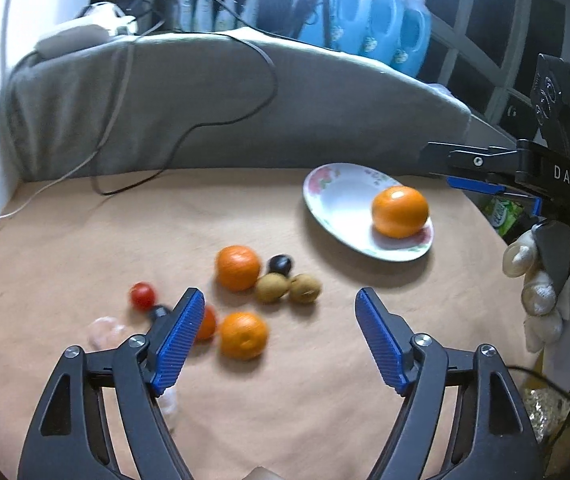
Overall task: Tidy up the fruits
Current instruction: 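Withdraw the right tool from the plate toward the remaining fruits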
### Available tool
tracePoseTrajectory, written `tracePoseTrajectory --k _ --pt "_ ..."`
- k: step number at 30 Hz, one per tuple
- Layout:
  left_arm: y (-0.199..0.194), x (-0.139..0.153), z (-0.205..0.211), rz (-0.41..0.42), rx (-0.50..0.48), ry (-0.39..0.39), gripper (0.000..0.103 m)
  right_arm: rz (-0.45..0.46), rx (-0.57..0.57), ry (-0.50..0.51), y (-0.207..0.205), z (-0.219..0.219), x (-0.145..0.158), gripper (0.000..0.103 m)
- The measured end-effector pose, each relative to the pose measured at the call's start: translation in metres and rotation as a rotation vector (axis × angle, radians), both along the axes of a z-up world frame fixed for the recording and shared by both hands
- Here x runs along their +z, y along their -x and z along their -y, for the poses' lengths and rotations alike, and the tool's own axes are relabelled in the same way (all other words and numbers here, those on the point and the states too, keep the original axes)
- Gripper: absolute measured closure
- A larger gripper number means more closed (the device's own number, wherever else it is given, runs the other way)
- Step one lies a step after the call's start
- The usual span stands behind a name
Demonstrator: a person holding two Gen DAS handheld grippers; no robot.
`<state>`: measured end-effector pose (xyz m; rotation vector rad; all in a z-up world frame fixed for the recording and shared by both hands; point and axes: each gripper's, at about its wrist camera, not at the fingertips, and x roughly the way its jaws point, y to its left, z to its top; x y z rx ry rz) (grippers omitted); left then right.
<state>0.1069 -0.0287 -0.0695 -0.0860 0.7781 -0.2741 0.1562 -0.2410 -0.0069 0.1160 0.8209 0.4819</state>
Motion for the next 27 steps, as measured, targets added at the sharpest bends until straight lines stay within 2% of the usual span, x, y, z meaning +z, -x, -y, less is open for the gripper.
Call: tracePoseTrajectory --k 14,27 --pt "0.032 -0.020 -0.056 -0.040 0.135 -0.026 0.025 -0.015 0.113 -0.005 0.013 -0.041 -0.006 0.006" --pt "0.042 -0.019 -0.077 0.004 0.175 -0.032 0.025 -0.034 0.167 0.032 0.023 -0.062 -0.023 0.006"
